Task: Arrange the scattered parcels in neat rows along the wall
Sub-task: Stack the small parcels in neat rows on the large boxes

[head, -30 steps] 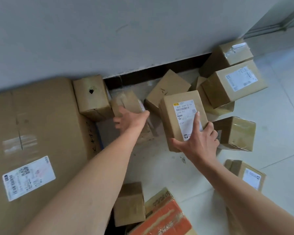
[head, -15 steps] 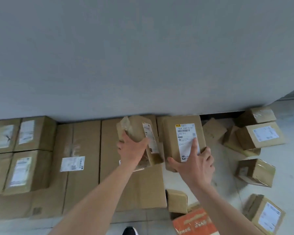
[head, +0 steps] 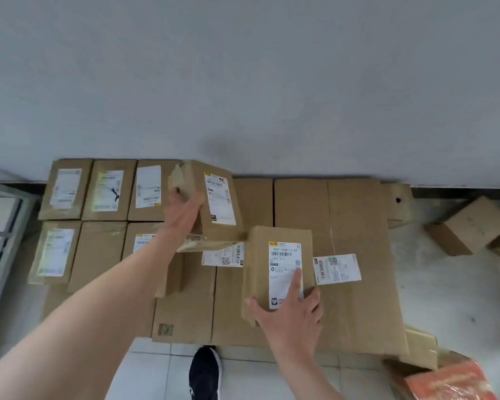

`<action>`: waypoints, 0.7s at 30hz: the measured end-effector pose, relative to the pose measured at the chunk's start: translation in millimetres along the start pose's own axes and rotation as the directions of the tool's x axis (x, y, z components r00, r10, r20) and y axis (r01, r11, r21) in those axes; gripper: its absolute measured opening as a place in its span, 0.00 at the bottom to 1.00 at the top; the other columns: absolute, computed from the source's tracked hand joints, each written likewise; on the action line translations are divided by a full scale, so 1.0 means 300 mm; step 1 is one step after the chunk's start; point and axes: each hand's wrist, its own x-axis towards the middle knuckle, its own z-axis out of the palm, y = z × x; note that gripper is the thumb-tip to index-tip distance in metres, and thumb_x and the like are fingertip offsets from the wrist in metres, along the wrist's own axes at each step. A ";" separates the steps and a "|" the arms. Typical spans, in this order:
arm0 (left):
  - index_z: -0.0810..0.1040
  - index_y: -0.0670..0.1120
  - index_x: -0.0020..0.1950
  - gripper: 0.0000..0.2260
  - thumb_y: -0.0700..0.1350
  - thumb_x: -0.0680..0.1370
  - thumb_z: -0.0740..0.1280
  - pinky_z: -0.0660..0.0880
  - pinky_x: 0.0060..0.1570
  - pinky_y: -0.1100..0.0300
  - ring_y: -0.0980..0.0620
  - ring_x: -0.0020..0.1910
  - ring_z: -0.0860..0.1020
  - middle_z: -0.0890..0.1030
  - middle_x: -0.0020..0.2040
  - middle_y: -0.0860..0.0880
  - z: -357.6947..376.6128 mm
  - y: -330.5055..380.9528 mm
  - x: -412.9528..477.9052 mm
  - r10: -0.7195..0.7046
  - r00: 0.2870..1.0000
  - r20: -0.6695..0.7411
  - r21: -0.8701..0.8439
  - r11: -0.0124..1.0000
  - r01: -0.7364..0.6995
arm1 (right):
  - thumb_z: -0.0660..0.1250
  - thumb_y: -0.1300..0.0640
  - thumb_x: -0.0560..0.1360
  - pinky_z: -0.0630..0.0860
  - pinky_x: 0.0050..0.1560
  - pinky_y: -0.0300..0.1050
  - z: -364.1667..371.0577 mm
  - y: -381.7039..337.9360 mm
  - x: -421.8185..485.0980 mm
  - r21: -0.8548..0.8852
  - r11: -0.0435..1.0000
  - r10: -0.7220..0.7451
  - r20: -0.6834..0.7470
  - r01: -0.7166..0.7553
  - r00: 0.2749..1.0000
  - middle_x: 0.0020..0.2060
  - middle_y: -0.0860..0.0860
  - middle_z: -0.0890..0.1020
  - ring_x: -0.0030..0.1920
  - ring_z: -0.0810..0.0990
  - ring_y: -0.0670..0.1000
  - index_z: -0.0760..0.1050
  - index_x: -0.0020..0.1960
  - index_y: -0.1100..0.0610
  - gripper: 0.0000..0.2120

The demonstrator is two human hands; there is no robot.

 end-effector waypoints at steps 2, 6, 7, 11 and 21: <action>0.58 0.53 0.74 0.37 0.58 0.69 0.67 0.76 0.58 0.45 0.43 0.57 0.77 0.75 0.63 0.46 -0.050 -0.031 0.119 0.005 0.998 0.056 -0.019 1.000 -0.004 | 0.56 0.19 0.57 0.63 0.70 0.59 0.112 -0.092 -0.005 0.050 0.997 0.057 0.018 -0.058 0.998 0.75 0.64 0.52 0.74 0.56 0.65 0.31 0.76 0.44 0.60; 0.59 0.57 0.73 0.36 0.61 0.67 0.65 0.78 0.48 0.53 0.51 0.54 0.80 0.79 0.60 0.52 -0.076 -0.068 0.314 0.006 0.985 0.172 -0.048 0.999 0.002 | 0.57 0.18 0.57 0.65 0.69 0.59 0.270 -0.237 0.002 -0.014 0.999 0.050 0.002 -0.050 0.999 0.74 0.64 0.54 0.73 0.58 0.65 0.34 0.76 0.44 0.60; 0.59 0.57 0.73 0.35 0.62 0.68 0.65 0.77 0.47 0.55 0.52 0.54 0.79 0.79 0.60 0.53 -0.066 -0.080 0.348 0.010 0.982 0.189 -0.009 1.000 -0.009 | 0.57 0.18 0.57 0.65 0.69 0.58 0.296 -0.272 0.010 -0.043 0.999 0.033 -0.004 -0.033 0.999 0.74 0.64 0.54 0.72 0.59 0.65 0.34 0.76 0.45 0.60; 0.68 0.48 0.68 0.19 0.49 0.77 0.61 0.75 0.47 0.56 0.47 0.54 0.78 0.77 0.59 0.46 -0.017 -0.119 0.438 0.127 0.989 0.069 0.155 0.978 -0.137 | 0.58 0.19 0.59 0.64 0.70 0.56 0.382 -0.404 0.062 -0.107 0.994 -0.029 0.005 0.029 1.000 0.73 0.64 0.53 0.71 0.60 0.64 0.32 0.76 0.45 0.60; 0.60 0.49 0.78 0.27 0.41 0.79 0.62 0.66 0.66 0.48 0.42 0.67 0.67 0.67 0.70 0.43 -0.106 -0.181 0.528 0.268 0.961 0.073 0.603 0.755 -0.257 | 0.57 0.21 0.66 0.63 0.69 0.53 0.570 -0.610 0.019 -0.179 0.984 0.006 0.023 -0.002 1.000 0.74 0.66 0.50 0.73 0.58 0.63 0.22 0.73 0.46 0.58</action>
